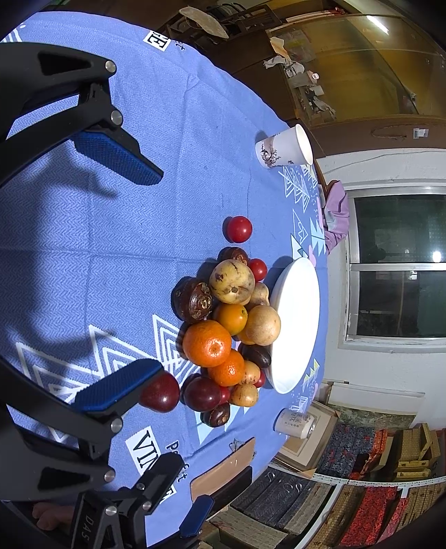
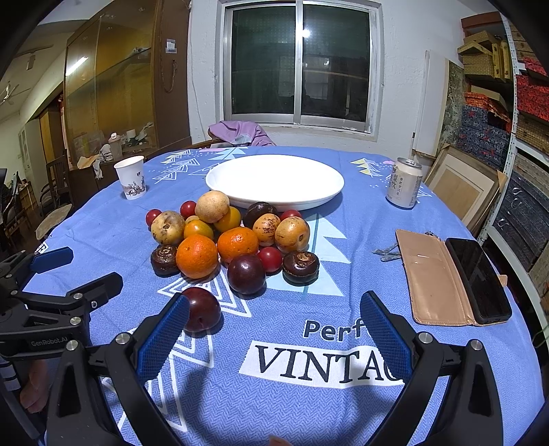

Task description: Organize fruits

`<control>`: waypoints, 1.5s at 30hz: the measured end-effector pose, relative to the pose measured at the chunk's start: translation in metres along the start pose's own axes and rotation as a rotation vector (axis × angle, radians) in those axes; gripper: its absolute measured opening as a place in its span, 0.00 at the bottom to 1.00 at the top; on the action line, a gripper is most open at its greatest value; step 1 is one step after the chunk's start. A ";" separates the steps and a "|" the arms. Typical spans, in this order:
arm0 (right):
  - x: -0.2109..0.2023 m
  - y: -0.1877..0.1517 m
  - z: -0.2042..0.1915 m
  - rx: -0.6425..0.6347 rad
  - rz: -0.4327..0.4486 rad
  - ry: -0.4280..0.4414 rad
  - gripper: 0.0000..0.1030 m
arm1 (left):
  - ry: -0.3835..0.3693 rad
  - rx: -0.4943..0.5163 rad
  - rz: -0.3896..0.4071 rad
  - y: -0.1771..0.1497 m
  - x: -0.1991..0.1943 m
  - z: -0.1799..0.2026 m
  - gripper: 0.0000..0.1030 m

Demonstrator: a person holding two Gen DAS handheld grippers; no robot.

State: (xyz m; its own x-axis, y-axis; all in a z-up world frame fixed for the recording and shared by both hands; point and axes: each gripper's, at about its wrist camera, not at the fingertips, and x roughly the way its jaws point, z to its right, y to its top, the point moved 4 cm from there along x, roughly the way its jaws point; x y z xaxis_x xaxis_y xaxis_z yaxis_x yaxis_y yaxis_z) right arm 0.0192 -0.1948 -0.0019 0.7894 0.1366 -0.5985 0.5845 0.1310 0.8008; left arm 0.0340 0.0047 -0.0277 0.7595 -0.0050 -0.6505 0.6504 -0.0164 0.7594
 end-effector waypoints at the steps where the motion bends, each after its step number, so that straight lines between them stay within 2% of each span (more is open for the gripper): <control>1: 0.000 0.000 0.000 -0.001 0.000 0.000 0.97 | 0.000 0.001 0.000 0.000 0.000 0.000 0.96; 8: 0.003 -0.001 -0.002 -0.003 -0.008 0.014 0.97 | 0.001 0.003 -0.002 -0.001 0.001 0.000 0.96; 18: 0.021 -0.010 -0.003 0.054 -0.129 0.127 0.97 | 0.000 -0.038 -0.066 -0.005 0.016 -0.008 0.96; 22: 0.018 -0.010 -0.004 0.054 -0.109 0.133 0.97 | -0.022 -0.038 -0.093 -0.008 0.019 -0.007 0.96; 27: 0.020 -0.010 -0.003 0.065 -0.127 0.149 0.97 | -0.020 -0.001 -0.093 -0.009 0.020 0.000 0.96; 33: 0.020 -0.010 -0.010 0.029 -0.132 0.170 0.97 | -0.043 0.004 -0.132 -0.010 0.026 0.002 0.96; 37: 0.026 -0.011 -0.012 0.029 -0.166 0.198 0.82 | -0.055 -0.007 -0.168 -0.008 0.036 0.001 0.96; 40: 0.031 -0.013 -0.018 0.006 -0.197 0.217 0.82 | -0.050 0.001 -0.189 -0.001 0.044 0.001 0.96; 44: 0.035 -0.010 -0.036 -0.097 -0.213 0.207 0.81 | -0.081 0.052 -0.198 0.012 0.053 0.006 0.96; 45: 0.037 -0.009 -0.039 -0.121 -0.216 0.207 0.79 | -0.077 0.069 -0.198 0.014 0.055 0.008 0.96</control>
State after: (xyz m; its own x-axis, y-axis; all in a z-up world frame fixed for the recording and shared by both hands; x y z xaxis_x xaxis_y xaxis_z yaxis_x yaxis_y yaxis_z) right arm 0.0360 -0.1523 -0.0324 0.5874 0.2882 -0.7562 0.6979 0.2927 0.6537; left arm 0.0848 -0.0037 -0.0526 0.6122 -0.0707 -0.7875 0.7820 -0.0931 0.6163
